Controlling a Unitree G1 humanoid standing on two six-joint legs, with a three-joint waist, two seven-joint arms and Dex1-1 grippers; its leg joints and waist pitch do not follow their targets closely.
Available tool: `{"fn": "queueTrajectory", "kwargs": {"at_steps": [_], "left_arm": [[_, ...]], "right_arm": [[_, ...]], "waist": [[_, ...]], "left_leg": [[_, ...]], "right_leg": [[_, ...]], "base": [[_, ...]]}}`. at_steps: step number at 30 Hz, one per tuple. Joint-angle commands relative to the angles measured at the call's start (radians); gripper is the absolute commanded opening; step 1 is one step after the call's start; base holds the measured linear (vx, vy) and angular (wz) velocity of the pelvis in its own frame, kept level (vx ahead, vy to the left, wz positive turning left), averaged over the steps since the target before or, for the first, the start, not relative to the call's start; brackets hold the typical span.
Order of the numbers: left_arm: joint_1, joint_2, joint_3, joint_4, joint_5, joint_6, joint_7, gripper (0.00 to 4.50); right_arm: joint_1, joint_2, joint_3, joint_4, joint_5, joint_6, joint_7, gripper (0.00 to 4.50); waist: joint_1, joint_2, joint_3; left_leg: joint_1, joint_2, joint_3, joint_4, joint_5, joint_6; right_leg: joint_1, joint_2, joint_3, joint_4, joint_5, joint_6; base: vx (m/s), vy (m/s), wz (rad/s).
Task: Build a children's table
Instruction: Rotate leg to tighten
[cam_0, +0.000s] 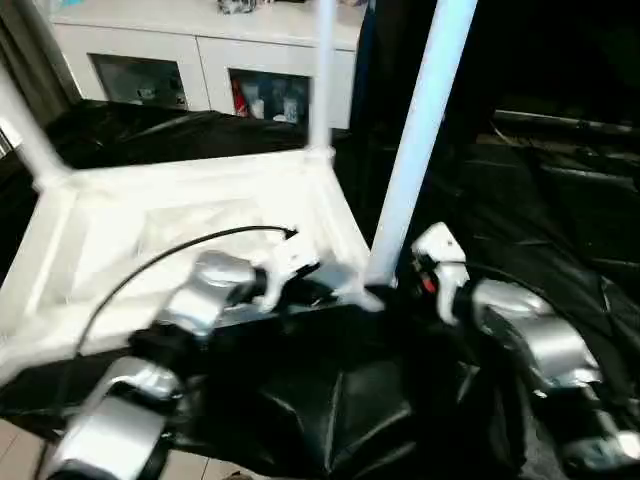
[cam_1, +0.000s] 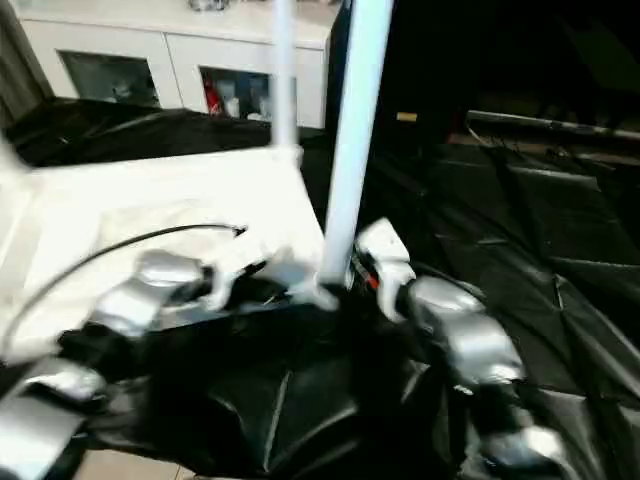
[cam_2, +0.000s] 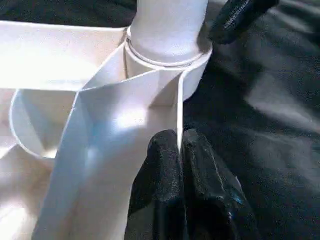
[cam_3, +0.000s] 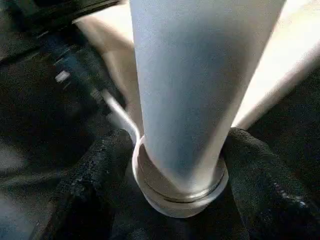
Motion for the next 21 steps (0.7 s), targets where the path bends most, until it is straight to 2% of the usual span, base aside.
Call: {"fn": "queueTrajectory", "kwargs": {"at_steps": [1,2,3,4,6,12,16,18,19,21], "left_arm": [[0.016,0.006,-0.029,-0.051,-0.037,0.013,-0.103,0.0],[0.018,0.007,-0.029,-0.053,-0.038,0.013,-0.106,0.0],[0.021,0.01,-0.032,-0.049,-0.035,0.017,-0.111,0.0],[0.021,0.01,-0.032,-0.049,-0.035,0.017,-0.111,0.0],[0.024,0.016,-0.035,-0.052,-0.033,0.018,-0.12,0.0],[0.032,0.018,-0.023,-0.074,-0.04,0.028,-0.117,0.0],[0.033,0.014,-0.018,-0.076,-0.04,0.029,-0.104,0.0],[0.031,0.01,-0.014,-0.072,-0.037,0.027,-0.089,0.0],[0.021,-0.005,0.001,-0.047,-0.023,0.016,-0.028,0.0],[0.017,-0.011,0.007,-0.037,-0.018,0.012,-0.005,0.0]], "right_arm": [[0.013,-0.021,0.043,-0.031,0.013,-0.008,0.081,3.07],[0.014,-0.024,0.043,-0.033,0.014,-0.009,0.086,3.07],[0.019,-0.033,0.045,-0.036,0.023,0.001,0.105,3.07],[0.019,-0.033,0.045,-0.036,0.023,0.001,0.105,3.07],[0.02,-0.042,0.052,-0.04,0.035,0.018,0.127,3.07],[0.019,-0.047,0.06,-0.051,0.052,0.045,0.164,2.5],[0.018,-0.044,0.062,-0.046,0.056,0.047,0.17,2.28],[0.018,-0.041,0.062,-0.042,0.055,0.046,0.166,2.22],[0.021,-0.022,0.051,-0.035,0.057,0.044,0.14,2.2],[0.021,-0.013,0.046,-0.032,0.057,0.043,0.125,2.17]], "waist": [[0.008,-0.002,-0.055],[0.008,-0.001,-0.053],[0.008,-0.01,-0.052],[0.012,-0.008,-0.051],[0.015,-0.009,-0.05],[0.021,-0.014,-0.052],[0.028,-0.012,-0.052],[0.028,-0.013,-0.051],[0.029,-0.007,-0.051],[0.028,-0.011,-0.05]], "left_leg": [[-0.002,0.019,0.002,-0.062,-0.229,0.031],[-0.003,0.019,0.004,-0.062,-0.23,0.032],[-0.004,0.018,0.004,-0.063,-0.236,0.032],[0.0,0.019,0.005,-0.062,-0.242,0.032],[-0.001,0.019,0.003,-0.063,-0.24,0.03],[-0.002,0.019,0.003,-0.062,-0.222,0.026],[-0.003,0.018,0.003,-0.061,-0.21,0.026],[-0.003,0.017,0.003,-0.062,-0.221,0.023],[-0.002,0.017,0.002,-0.063,-0.229,0.02],[-0.003,0.016,0.001,-0.064,-0.24,0.016]], "right_leg": [[0.059,-0.053,0.033,-0.073,-0.22,-0.198],[0.058,-0.052,0.034,-0.073,-0.217,-0.202],[0.058,-0.052,0.033,-0.074,-0.234,-0.201],[0.055,-0.055,0.034,-0.077,-0.259,-0.197],[0.056,-0.055,0.035,-0.077,-0.278,-0.188],[0.055,-0.056,0.035,-0.078,-0.291,-0.168],[0.056,-0.055,0.035,-0.075,-0.268,-0.172],[0.055,-0.056,0.035,-0.078,-0.292,-0.165],[0.055,-0.057,0.035,-0.08,-0.305,-0.162],[0.056,-0.057,0.034,-0.082,-0.332,-0.151]], "base": [[0.0,0.0,0.0],[0.0,0.0,0.0],[0.0,0.0,0.0],[0.0,0.0,0.0],[0.0,0.0,0.0],[0.0,0.0,0.0],[0.0,0.0,0.0],[0.0,0.0,0.0],[0.0,0.0,0.0],[0.0,0.0,0.0]]}}
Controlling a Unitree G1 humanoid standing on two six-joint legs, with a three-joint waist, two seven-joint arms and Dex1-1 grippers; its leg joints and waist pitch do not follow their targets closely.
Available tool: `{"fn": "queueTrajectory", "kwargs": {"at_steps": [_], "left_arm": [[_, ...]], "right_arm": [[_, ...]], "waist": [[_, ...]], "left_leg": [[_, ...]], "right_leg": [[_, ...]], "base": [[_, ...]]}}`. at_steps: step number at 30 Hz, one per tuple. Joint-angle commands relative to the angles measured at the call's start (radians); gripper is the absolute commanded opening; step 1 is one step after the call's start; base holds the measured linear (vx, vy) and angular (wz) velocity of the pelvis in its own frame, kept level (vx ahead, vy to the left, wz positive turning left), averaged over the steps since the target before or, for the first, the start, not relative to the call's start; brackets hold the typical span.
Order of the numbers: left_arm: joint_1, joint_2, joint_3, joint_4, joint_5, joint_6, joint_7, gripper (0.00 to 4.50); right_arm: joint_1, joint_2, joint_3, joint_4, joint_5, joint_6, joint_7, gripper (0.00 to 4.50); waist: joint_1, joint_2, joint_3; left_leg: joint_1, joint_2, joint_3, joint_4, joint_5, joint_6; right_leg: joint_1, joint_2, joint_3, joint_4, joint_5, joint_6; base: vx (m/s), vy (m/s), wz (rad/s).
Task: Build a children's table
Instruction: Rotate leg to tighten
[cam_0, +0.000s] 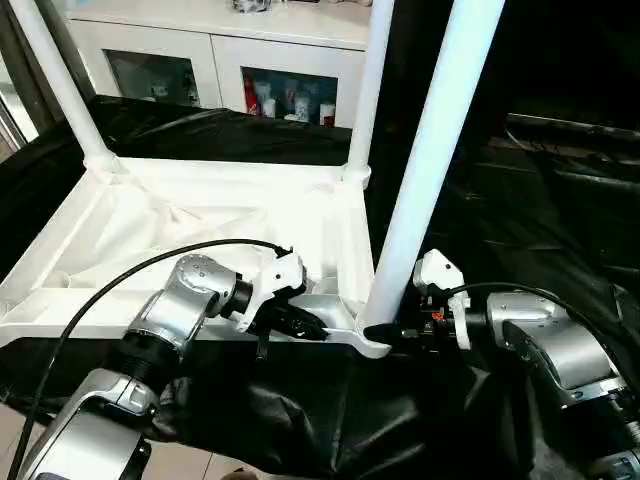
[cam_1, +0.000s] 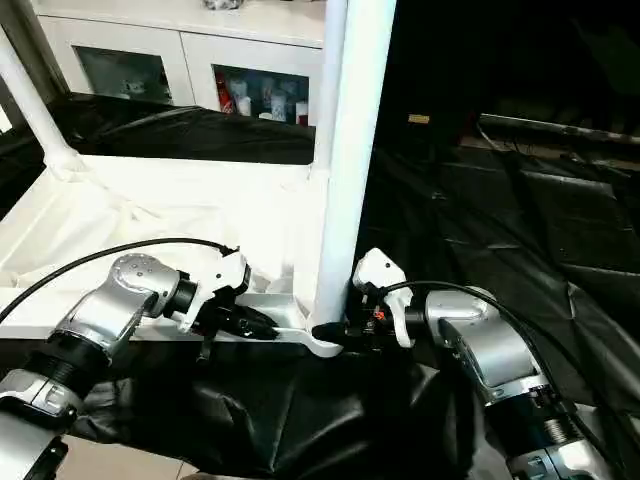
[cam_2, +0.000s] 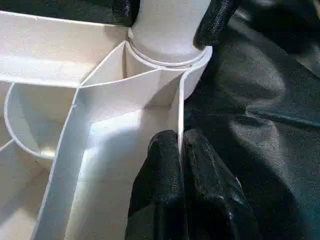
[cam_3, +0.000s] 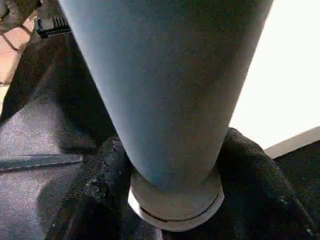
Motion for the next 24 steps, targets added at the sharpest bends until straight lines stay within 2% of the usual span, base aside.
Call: {"fn": "queueTrajectory", "kwargs": {"at_steps": [1,2,4,6,7,8,9,10,12,14,15,16,17,18,19,20,23,24], "left_arm": [[-0.024,-0.047,0.05,0.052,-0.001,-0.007,0.154,0.0],[-0.029,-0.055,0.055,0.061,0.005,-0.009,0.181,0.0],[-0.055,-0.101,0.076,0.108,0.029,0.0,0.318,0.0],[-0.074,-0.143,0.089,0.143,0.044,0.01,0.431,0.0],[-0.083,-0.164,0.094,0.159,0.046,0.015,0.473,0.0],[-0.083,-0.164,0.094,0.159,0.046,0.015,0.473,0.0],[-0.097,-0.209,0.101,0.181,0.054,0.021,0.557,0.0],[-0.101,-0.228,0.1,0.186,0.055,0.024,0.577,0.0],[-0.105,-0.246,0.095,0.192,0.061,0.02,0.593,0.0],[-0.115,-0.275,0.082,0.203,0.066,0.007,0.592,0.0],[-0.122,-0.286,0.079,0.213,0.072,-0.001,0.584,0.0],[-0.124,-0.286,0.075,0.217,0.074,0.0,0.573,0.0],[-0.127,-0.288,0.072,0.222,0.075,0.002,0.571,0.0],[-0.127,-0.28,0.066,0.221,0.076,0.001,0.556,0.0],[-0.127,-0.277,0.063,0.221,0.077,0.001,0.549,0.0],[-0.125,-0.266,0.056,0.217,0.079,0.005,0.521,0.0],[-0.116,-0.233,0.04,0.202,0.077,0.018,0.443,0.0],[-0.106,-0.205,0.026,0.192,0.077,0.016,0.382,0.0]], "right_arm": [[0.01,0.067,-0.002,0.025,0.014,0.0,-0.068,2.16],[0.008,0.083,-0.008,0.037,0.005,-0.003,-0.102,2.16],[-0.001,0.166,-0.045,0.105,-0.04,0.002,-0.292,2.13],[-0.001,0.222,-0.064,0.14,-0.067,0.009,-0.415,2.09],[-0.002,0.249,-0.077,0.153,-0.077,0.013,-0.473,2.09],[-0.002,0.249,-0.077,0.153,-0.077,0.013,-0.473,2.08],[-0.006,0.312,-0.109,0.18,-0.086,0.034,-0.594,2.08],[-0.011,0.34,-0.119,0.193,-0.092,0.046,-0.645,2.04],[-0.019,0.37,-0.129,0.207,-0.095,0.057,-0.694,2.04],[-0.042,0.422,-0.131,0.233,-0.112,0.058,-0.751,2.04],[-0.054,0.439,-0.115,0.239,-0.13,0.047,-0.749,2.04],[-0.054,0.438,-0.107,0.23,-0.128,0.04,-0.728,2.04],[-0.054,0.44,-0.104,0.224,-0.124,0.035,-0.72,2.04],[-0.05,0.436,-0.116,0.207,-0.097,0.032,-0.695,2.04],[-0.048,0.433,-0.123,0.198,-0.083,0.032,-0.682,2.58],[-0.045,0.42,-0.131,0.18,-0.067,0.039,-0.655,2.72],[-0.035,0.361,-0.118,0.143,-0.059,0.046,-0.579,2.78],[-0.026,0.307,-0.094,0.106,-0.064,0.039,-0.502,3.0]], "waist": [[-0.002,0.003,-0.05],[-0.004,0.0,-0.05],[-0.007,0.009,-0.05],[-0.015,0.007,-0.051],[-0.019,0.004,-0.051],[-0.02,0.006,-0.051],[-0.024,-0.006,-0.052],[-0.024,0.003,-0.05],[-0.026,0.001,-0.054],[-0.029,0.011,-0.052],[-0.032,0.011,-0.052],[-0.033,0.015,-0.052],[-0.033,0.013,-0.052],[-0.034,0.017,-0.051],[-0.034,0.016,-0.053],[-0.034,0.016,-0.054],[-0.033,0.019,-0.058],[-0.032,0.018,-0.059]], "left_leg": [[-0.001,0.016,0.001,-0.066,-0.249,0.008],[0.0,0.014,0.002,-0.066,-0.26,0.002],[0.001,0.009,-0.003,-0.068,-0.277,-0.02],[-0.001,0.007,-0.005,-0.07,-0.281,-0.035],[0.003,0.005,-0.004,-0.068,-0.286,-0.033],[0.003,0.006,-0.005,-0.069,-0.292,-0.03],[0.0,0.006,-0.004,-0.069,-0.284,-0.019],[0.003,0.006,-0.003,-0.069,-0.286,-0.018],[-0.001,0.005,-0.006,-0.07,-0.279,-0.013],[0.001,0.006,-0.006,-0.071,-0.289,-0.013],[-0.002,0.004,-0.007,-0.073,-0.298,-0.016],[0.001,0.005,-0.007,-0.073,-0.312,-0.015],[0.001,0.005,-0.007,-0.074,-0.317,-0.013],[0.002,0.006,-0.008,-0.075,-0.327,-0.014],[0.001,0.007,-0.008,-0.075,-0.329,-0.012],[0.001,0.007,-0.008,-0.076,-0.324,-0.012],[0.0,0.011,-0.007,-0.076,-0.3,-0.003],[-0.001,0.011,-0.005,-0.074,-0.279,0.003]], "right_leg": [[0.049,-0.055,0.035,-0.086,-0.337,-0.151],[0.049,-0.054,0.033,-0.088,-0.347,-0.151],[0.051,-0.055,0.031,-0.092,-0.392,-0.131],[0.052,-0.053,0.029,-0.094,-0.413,-0.115],[0.049,-0.052,0.029,-0.097,-0.427,-0.109],[0.048,-0.052,0.029,-0.098,-0.433,-0.108],[0.051,-0.051,0.03,-0.099,-0.422,-0.107],[0.044,-0.051,0.032,-0.1,-0.425,-0.108],[0.05,-0.052,0.03,-0.099,-0.437,-0.099],[0.044,-0.051,0.031,-0.101,-0.429,-0.098],[0.046,-0.05,0.03,-0.102,-0.434,-0.093],[0.045,-0.05,0.03,-0.104,-0.44,-0.089],[0.046,-0.051,0.031,-0.105,-0.442,-0.086],[0.045,-0.051,0.031,-0.106,-0.447,-0.085],[0.046,-0.052,0.031,-0.107,-0.439,-0.086],[0.048,-0.052,0.03,-0.105,-0.426,-0.088],[0.052,-0.05,0.032,-0.099,-0.34,-0.114],[0.057,-0.049,0.032,-0.095,-0.286,-0.13]], "base": [[0.0,0.0,0.0],[0.0,0.0,0.0],[0.0,0.0,0.0],[0.0,0.0,0.0],[0.0,0.0,0.0],[0.0,0.0,0.0],[0.0,0.0,0.0],[0.0,0.0,0.0],[0.0,0.0,0.0],[0.0,0.0,0.0],[0.0,0.0,0.0],[0.0,0.0,0.0],[0.0,0.0,0.0],[0.0,0.0,0.0],[0.0,0.0,0.0],[0.0,0.0,0.0],[0.0,0.0,0.0],[0.0,0.0,0.0]]}}
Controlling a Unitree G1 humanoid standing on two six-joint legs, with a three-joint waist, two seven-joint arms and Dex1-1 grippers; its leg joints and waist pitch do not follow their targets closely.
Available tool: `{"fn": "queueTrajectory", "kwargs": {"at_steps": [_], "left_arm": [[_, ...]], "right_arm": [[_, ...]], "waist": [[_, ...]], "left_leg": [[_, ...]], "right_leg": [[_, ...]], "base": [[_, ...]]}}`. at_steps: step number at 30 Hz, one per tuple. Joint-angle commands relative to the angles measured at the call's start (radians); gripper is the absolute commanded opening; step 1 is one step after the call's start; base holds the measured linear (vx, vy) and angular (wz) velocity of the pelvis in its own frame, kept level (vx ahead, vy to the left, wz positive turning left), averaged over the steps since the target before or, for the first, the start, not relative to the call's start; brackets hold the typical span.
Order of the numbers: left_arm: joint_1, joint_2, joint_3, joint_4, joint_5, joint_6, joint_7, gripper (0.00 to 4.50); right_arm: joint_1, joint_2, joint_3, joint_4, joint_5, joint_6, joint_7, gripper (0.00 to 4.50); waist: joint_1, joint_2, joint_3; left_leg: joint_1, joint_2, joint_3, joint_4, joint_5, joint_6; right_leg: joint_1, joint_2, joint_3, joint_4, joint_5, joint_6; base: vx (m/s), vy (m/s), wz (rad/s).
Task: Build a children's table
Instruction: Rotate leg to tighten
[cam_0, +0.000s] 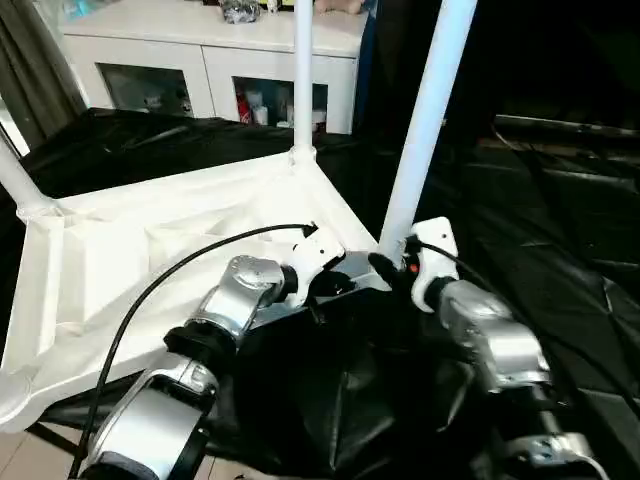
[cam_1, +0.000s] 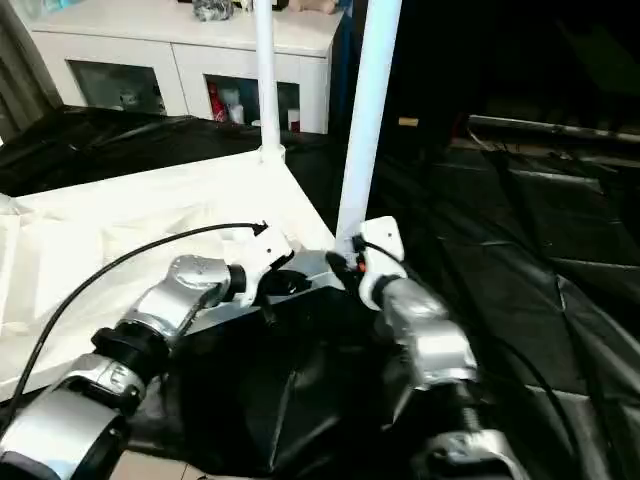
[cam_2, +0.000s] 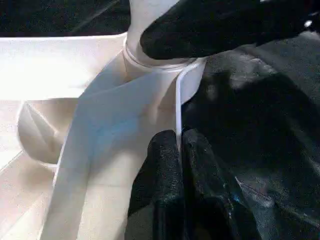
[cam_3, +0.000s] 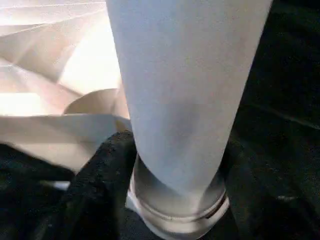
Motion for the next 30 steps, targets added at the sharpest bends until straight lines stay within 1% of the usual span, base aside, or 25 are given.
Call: {"fn": "queueTrajectory", "kwargs": {"at_steps": [1,2,3,4,6,7,8,9,10,11,12,13,15,16,17,19,20,21,22,24,25,30], "left_arm": [[0.004,0.015,-0.04,-0.015,-0.006,-0.006,-0.089,0.0],[0.007,0.025,-0.043,-0.018,-0.005,-0.015,-0.105,0.0],[0.01,0.031,-0.044,-0.019,-0.003,-0.021,-0.114,0.0],[0.016,0.049,-0.044,-0.026,-0.005,-0.028,-0.141,0.0],[0.023,0.064,-0.045,-0.037,-0.011,-0.026,-0.172,0.0],[0.026,0.069,-0.046,-0.041,-0.014,-0.026,-0.186,0.0],[0.042,0.098,-0.056,-0.07,-0.028,-0.036,-0.264,0.0],[0.052,0.11,-0.059,-0.089,-0.042,-0.045,-0.31,0.0],[0.06,0.121,-0.062,-0.107,-0.054,-0.036,-0.342,0.0],[0.06,0.121,-0.062,-0.107,-0.054,-0.036,-0.342,0.0],[0.074,0.139,-0.067,-0.137,-0.075,-0.041,-0.394,0.0],[0.079,0.145,-0.068,-0.145,-0.078,-0.046,-0.406,0.0],[0.082,0.148,-0.068,-0.15,-0.078,-0.051,-0.413,0.0],[0.089,0.159,-0.074,-0.159,-0.078,-0.048,-0.439,0.0],[0.089,0.16,-0.074,-0.16,-0.078,-0.048,-0.44,0.0],[0.098,0.169,-0.081,-0.18,-0.086,-0.029,-0.469,0.0],[0.1,0.17,-0.081,-0.186,-0.088,-0.024,-0.473,0.0],[0.101,0.17,-0.08,-0.191,-0.091,-0.019,-0.476,0.0],[0.101,0.17,-0.08,-0.194,-0.092,-0.016,-0.477,0.0],[0.101,0.17,-0.079,-0.195,-0.093,-0.016,-0.477,0.0],[0.101,0.17,-0.079,-0.195,-0.093,-0.015,-0.478,0.0],[0.1,0.172,-0.069,-0.189,-0.087,-0.018,-0.457,0.0]], "right_arm": [[0.021,-0.029,0.107,-0.045,0.034,0.023,0.17,3.1],[0.025,-0.05,0.114,-0.058,0.035,0.016,0.201,3.1],[0.028,-0.067,0.12,-0.068,0.038,0.014,0.228,3.1],[0.037,-0.111,0.135,-0.091,0.044,0.002,0.293,3.1],[0.045,-0.145,0.148,-0.113,0.049,-0.009,0.347,3.1],[0.048,-0.157,0.152,-0.12,0.051,-0.012,0.365,3.1],[0.061,-0.209,0.174,-0.157,0.069,-0.023,0.46,3.1],[0.064,-0.227,0.18,-0.166,0.074,-0.029,0.492,3.1],[0.063,-0.239,0.184,-0.17,0.08,-0.027,0.516,3.1],[0.063,-0.239,0.184,-0.17,0.08,-0.027,0.516,3.1],[0.057,-0.257,0.192,-0.171,0.084,-0.024,0.554,3.1],[0.054,-0.267,0.2,-0.169,0.082,-0.029,0.575,3.1],[0.052,-0.273,0.205,-0.167,0.08,-0.034,0.59,3.1],[0.045,-0.287,0.221,-0.158,0.073,-0.044,0.625,3.1],[0.045,-0.287,0.222,-0.158,0.073,-0.044,0.626,3.1],[0.04,-0.299,0.234,-0.152,0.077,-0.041,0.656,3.1],[0.039,-0.301,0.233,-0.153,0.086,-0.036,0.665,2.95],[0.04,-0.303,0.232,-0.153,0.09,-0.031,0.676,2.95],[0.041,-0.309,0.237,-0.152,0.088,-0.029,0.687,2.77],[0.044,-0.314,0.244,-0.15,0.082,-0.027,0.695,2.74],[0.044,-0.314,0.245,-0.15,0.082,-0.027,0.695,2.58],[0.054,-0.297,0.233,-0.152,0.093,-0.018,0.681,2.17]], "waist": [[0.0,0.001,-0.048],[0.0,0.001,-0.048],[0.0,0.0,-0.048],[-0.001,-0.003,-0.05],[0.001,-0.004,-0.051],[0.003,-0.005,-0.05],[0.003,-0.008,-0.049],[0.005,-0.011,-0.048],[0.007,-0.008,-0.047],[0.006,-0.007,-0.046],[0.005,-0.007,-0.045],[0.007,-0.007,-0.044],[0.007,-0.006,-0.042],[0.01,-0.006,-0.043],[0.01,-0.007,-0.043],[0.01,-0.008,-0.043],[0.01,-0.007,-0.043],[0.011,-0.008,-0.044],[0.011,-0.009,-0.045],[0.013,-0.008,-0.046],[0.014,-0.008,-0.045],[0.016,-0.006,-0.044]], "left_leg": [[-0.002,0.013,-0.001,-0.069,-0.259,0.009],[-0.002,0.013,0.0,-0.068,-0.252,0.012],[-0.004,0.013,0.0,-0.068,-0.246,0.014],[-0.006,0.011,0.003,-0.064,-0.215,0.023],[-0.006,0.013,0.004,-0.062,-0.195,0.03],[-0.006,0.014,0.003,-0.063,-0.19,0.031],[-0.006,0.013,0.005,-0.061,-0.191,0.037],[-0.007,0.015,0.005,-0.062,-0.198,0.046],[-0.009,0.018,0.004,-0.063,-0.2,0.05],[-0.008,0.018,0.006,-0.063,-0.203,0.051],[-0.006,0.02,0.006,-0.065,-0.217,0.047],[-0.005,0.021,0.004,-0.067,-0.234,0.041],[-0.003,0.021,0.006,-0.068,-0.247,0.036],[0.004,0.024,0.006,-0.067,-0.256,0.029],[0.004,0.023,0.006,-0.066,-0.258,0.028],[-0.002,0.022,0.005,-0.068,-0.25,0.028],[-0.002,0.022,0.005,-0.068,-0.249,0.029],[-0.002,0.022,0.004,-0.067,-0.244,0.029],[-0.002,0.022,0.005,-0.066,-0.233,0.032],[-0.003,0.021,0.006,-0.064,-0.22,0.035],[-0.003,0.021,0.006,-0.064,-0.214,0.035],[-0.003,0.02,0.005,-0.066,-0.232,0.027]], "right_leg": [[0.051,-0.047,0.033,-0.077,-0.231,-0.153],[0.05,-0.049,0.034,-0.076,-0.209,-0.163],[0.054,-0.049,0.033,-0.074,-0.197,-0.169],[0.058,-0.051,0.033,-0.071,-0.164,-0.181],[0.059,-0.052,0.033,-0.067,-0.138,-0.198],[0.061,-0.052,0.032,-0.067,-0.138,-0.199],[0.06,-0.051,0.032,-0.067,-0.142,-0.203],[0.062,-0.053,0.031,-0.068,-0.158,-0.205],[0.063,-0.054,0.031,-0.066,-0.167,-0.206],[0.06,-0.053,0.031,-0.068,-0.174,-0.206],[0.056,-0.054,0.03,-0.07,-0.203,-0.206],[0.056,-0.056,0.03,-0.072,-0.239,-0.203],[0.051,-0.055,0.031,-0.076,-0.267,-0.198],[0.047,-0.056,0.033,-0.076,-0.27,-0.2],[0.047,-0.055,0.034,-0.075,-0.263,-0.202],[0.052,-0.055,0.033,-0.071,-0.249,-0.203],[0.051,-0.054,0.033,-0.071,-0.247,-0.203],[0.052,-0.055,0.033,-0.07,-0.24,-0.204],[0.052,-0.054,0.033,-0.068,-0.223,-0.209],[0.053,-0.054,0.033,-0.067,-0.208,-0.212],[0.054,-0.054,0.033,-0.067,-0.203,-0.213],[0.053,-0.054,0.032,-0.07,-0.238,-0.202]], "base": [[0.0,0.0,0.0],[0.0,0.0,0.0],[0.0,0.0,0.0],[0.0,0.0,0.0],[0.0,0.0,0.0],[0.0,0.0,0.0],[0.0,0.0,0.0],[0.0,0.0,0.0],[0.0,0.0,0.0],[0.0,0.0,0.0],[0.0,0.0,0.0],[0.0,0.0,0.0],[0.0,0.0,0.0],[0.0,0.0,0.0],[0.0,0.0,0.0],[0.0,0.0,0.0],[0.0,0.0,0.0],[0.0,0.0,0.0],[0.0,0.0,0.0],[0.0,0.0,0.0],[0.0,0.0,0.0],[0.0,0.0,0.0]]}}
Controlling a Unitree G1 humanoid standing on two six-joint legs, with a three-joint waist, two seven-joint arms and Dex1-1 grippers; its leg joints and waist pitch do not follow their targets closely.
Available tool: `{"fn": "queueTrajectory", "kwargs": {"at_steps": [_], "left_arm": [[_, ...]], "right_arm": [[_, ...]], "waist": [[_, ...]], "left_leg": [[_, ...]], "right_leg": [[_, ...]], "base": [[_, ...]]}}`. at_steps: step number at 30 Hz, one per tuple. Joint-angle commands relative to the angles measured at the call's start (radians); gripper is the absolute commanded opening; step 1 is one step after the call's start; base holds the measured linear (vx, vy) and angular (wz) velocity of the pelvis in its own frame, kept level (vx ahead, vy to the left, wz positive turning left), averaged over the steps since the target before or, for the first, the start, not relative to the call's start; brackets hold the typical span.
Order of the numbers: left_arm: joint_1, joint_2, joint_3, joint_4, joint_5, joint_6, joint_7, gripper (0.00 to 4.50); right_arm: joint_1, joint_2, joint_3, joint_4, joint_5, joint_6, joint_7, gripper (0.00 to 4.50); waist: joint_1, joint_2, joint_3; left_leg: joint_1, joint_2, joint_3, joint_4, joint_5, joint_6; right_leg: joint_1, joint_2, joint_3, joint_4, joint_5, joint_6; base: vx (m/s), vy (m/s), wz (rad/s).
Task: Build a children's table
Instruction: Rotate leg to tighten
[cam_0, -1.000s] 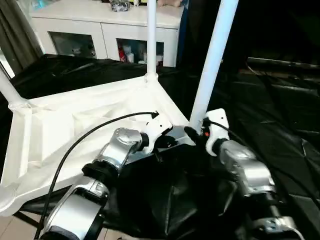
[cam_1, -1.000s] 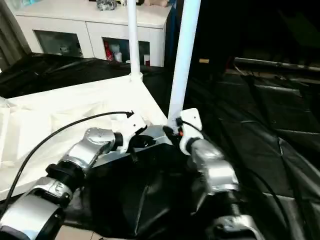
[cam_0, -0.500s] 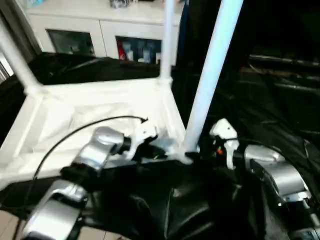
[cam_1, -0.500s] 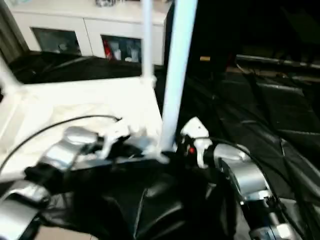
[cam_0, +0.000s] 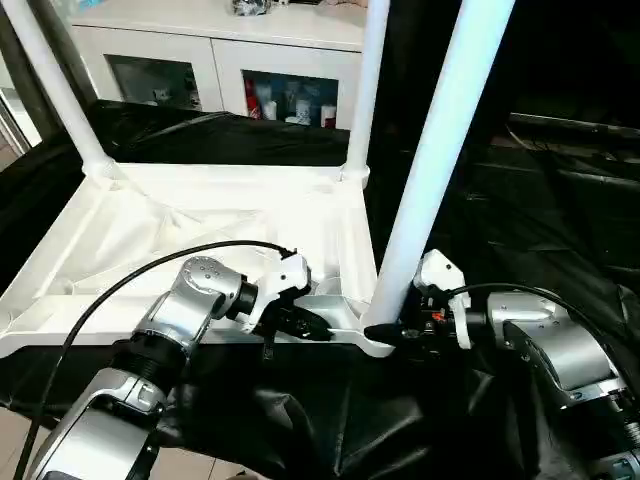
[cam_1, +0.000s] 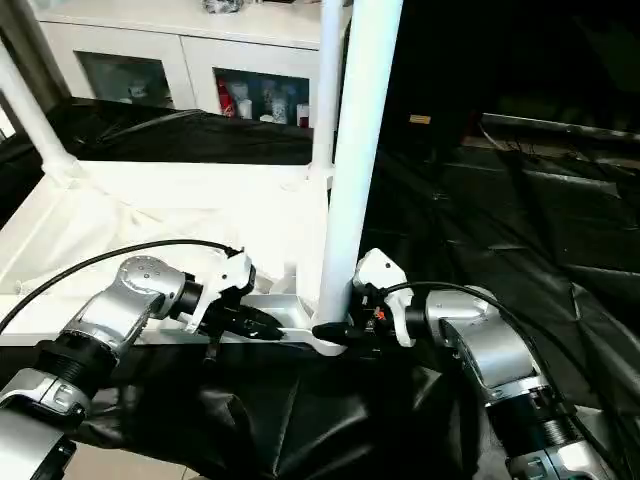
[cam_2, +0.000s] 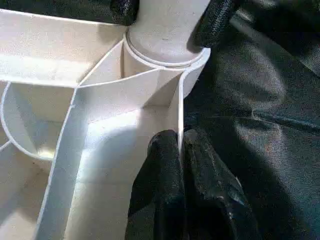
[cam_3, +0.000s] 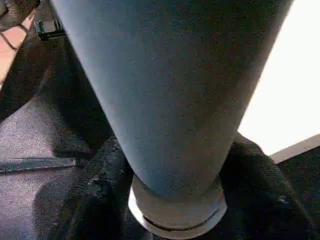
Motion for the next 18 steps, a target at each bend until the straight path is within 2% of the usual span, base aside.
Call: {"fn": "queueTrajectory", "kwargs": {"at_steps": [1,2,3,4,6,8,9,10,11,12,13,14,15,16,17,18], "left_arm": [[0.001,-0.017,-0.01,-0.018,-0.007,0.001,0.014,0.0],[0.002,-0.018,-0.007,-0.018,-0.006,0.003,0.024,0.0],[-0.002,-0.027,0.005,-0.008,-0.004,0.011,0.059,0.0],[-0.005,-0.033,0.012,0.0,-0.002,0.015,0.083,0.0],[-0.005,-0.033,0.012,0.0,-0.002,0.015,0.083,0.0],[-0.024,-0.07,0.037,0.047,0.021,0.008,0.21,0.0],[-0.032,-0.085,0.044,0.065,0.031,0.003,0.259,0.0],[-0.053,-0.132,0.062,0.103,0.052,0.011,0.394,0.0],[-0.053,-0.132,0.062,0.103,0.052,0.011,0.394,0.0],[-0.064,-0.156,0.073,0.12,0.055,0.018,0.451,0.0],[-0.085,-0.195,0.087,0.149,0.056,0.023,0.527,0.0],[-0.085,-0.195,0.087,0.149,0.056,0.023,0.527,0.0],[-0.095,-0.216,0.09,0.162,0.054,0.025,0.554,0.0],[-0.103,-0.235,0.092,0.171,0.052,0.026,0.573,0.0],[-0.107,-0.246,0.091,0.174,0.051,0.026,0.581,0.0],[-0.11,-0.257,0.09,0.175,0.05,0.028,0.585,0.0]], "right_arm": [[0.007,0.021,0.034,-0.01,0.018,0.018,0.023,2.11],[0.012,0.024,0.031,-0.012,0.022,0.021,0.017,2.08],[0.022,0.037,0.022,-0.011,0.023,0.026,-0.012,2.06],[0.027,0.046,0.016,-0.011,0.022,0.029,-0.032,2.05],[0.027,0.046,0.016,-0.011,0.022,0.029,-0.032,2.04],[0.025,0.112,-0.025,0.051,-0.017,0.022,-0.197,2.03],[0.02,0.141,-0.044,0.081,-0.033,0.021,-0.268,2.02],[0.0,0.231,-0.102,0.162,-0.059,0.046,-0.472,2.0],[0.0,0.231,-0.102,0.162,-0.059,0.046,-0.472,2.0],[-0.01,0.269,-0.124,0.193,-0.075,0.049,-0.565,1.99],[-0.03,0.327,-0.161,0.241,-0.093,0.063,-0.709,1.98],[-0.03,0.327,-0.161,0.241,-0.093,0.063,-0.709,1.98],[-0.04,0.352,-0.17,0.258,-0.102,0.059,-0.763,1.97],[-0.048,0.371,-0.172,0.268,-0.112,0.055,-0.8,1.97],[-0.052,0.38,-0.171,0.271,-0.116,0.052,-0.816,1.97],[-0.055,0.391,-0.173,0.273,-0.116,0.052,-0.827,1.97]], "waist": [[0.001,-0.004,-0.047],[0.001,-0.004,-0.048],[0.002,0.009,-0.047],[0.0,0.002,-0.047],[0.0,0.002,-0.045],[-0.004,0.001,-0.041],[-0.005,0.0,-0.042],[-0.01,-0.006,-0.042],[-0.012,-0.003,-0.041],[-0.019,0.002,-0.041],[-0.024,-0.001,-0.041],[-0.027,0.006,-0.041],[-0.03,0.002,-0.041],[-0.036,0.006,-0.041],[-0.035,0.002,-0.041],[-0.034,0.009,-0.042]], "left_leg": [[0.0,0.019,0.003,-0.064,-0.238,0.023],[0.0,0.019,0.002,-0.064,-0.237,0.022],[0.001,0.019,0.0,-0.065,-0.241,0.017],[0.001,0.019,0.002,-0.064,-0.248,0.015],[0.001,0.017,0.001,-0.066,-0.262,0.011],[0.004,0.014,0.001,-0.068,-0.293,-0.003],[0.005,0.014,-0.003,-0.07,-0.303,-0.01],[0.004,0.011,-0.004,-0.071,-0.302,-0.021],[0.008,0.011,-0.006,-0.072,-0.312,-0.03],[0.004,0.01,-0.011,-0.075,-0.324,-0.036],[0.004,0.01,-0.011,-0.076,-0.33,-0.04],[0.006,0.008,-0.012,-0.076,-0.339,-0.042],[0.008,0.008,-0.011,-0.075,-0.35,-0.04],[0.009,0.005,-0.009,-0.073,-0.358,-0.032],[0.004,0.003,-0.009,-0.074,-0.349,-0.022],[0.004,0.004,-0.009,-0.073,-0.343,-0.019]], "right_leg": [[0.053,-0.055,0.033,-0.07,-0.252,-0.193],[0.053,-0.055,0.033,-0.07,-0.253,-0.192],[0.052,-0.055,0.033,-0.07,-0.255,-0.192],[0.052,-0.053,0.033,-0.072,-0.25,-0.191],[0.052,-0.053,0.032,-0.075,-0.274,-0.185],[0.044,-0.054,0.031,-0.083,-0.351,-0.167],[0.046,-0.056,0.03,-0.085,-0.38,-0.158],[0.043,-0.056,0.028,-0.087,-0.423,-0.141],[0.038,-0.058,0.028,-0.091,-0.449,-0.134],[0.043,-0.059,0.027,-0.092,-0.482,-0.117],[0.041,-0.056,0.026,-0.095,-0.484,-0.103],[0.038,-0.057,0.027,-0.096,-0.49,-0.102],[0.037,-0.055,0.026,-0.1,-0.494,-0.098],[0.034,-0.051,0.027,-0.103,-0.476,-0.099],[0.04,-0.052,0.027,-0.103,-0.473,-0.095],[0.039,-0.052,0.029,-0.102,-0.465,-0.095]], "base": [[0.0,0.0,0.0],[0.0,0.0,0.0],[0.0,0.0,0.0],[0.0,0.0,0.0],[0.0,0.0,0.0],[0.0,0.0,0.0],[0.0,0.0,0.0],[0.0,0.0,0.0],[0.0,0.0,0.0],[0.0,0.0,0.0],[0.0,0.0,0.0],[0.0,0.0,0.0],[0.0,0.0,0.0],[0.0,0.0,0.0],[0.0,0.0,0.0],[0.0,0.0,0.0]]}}
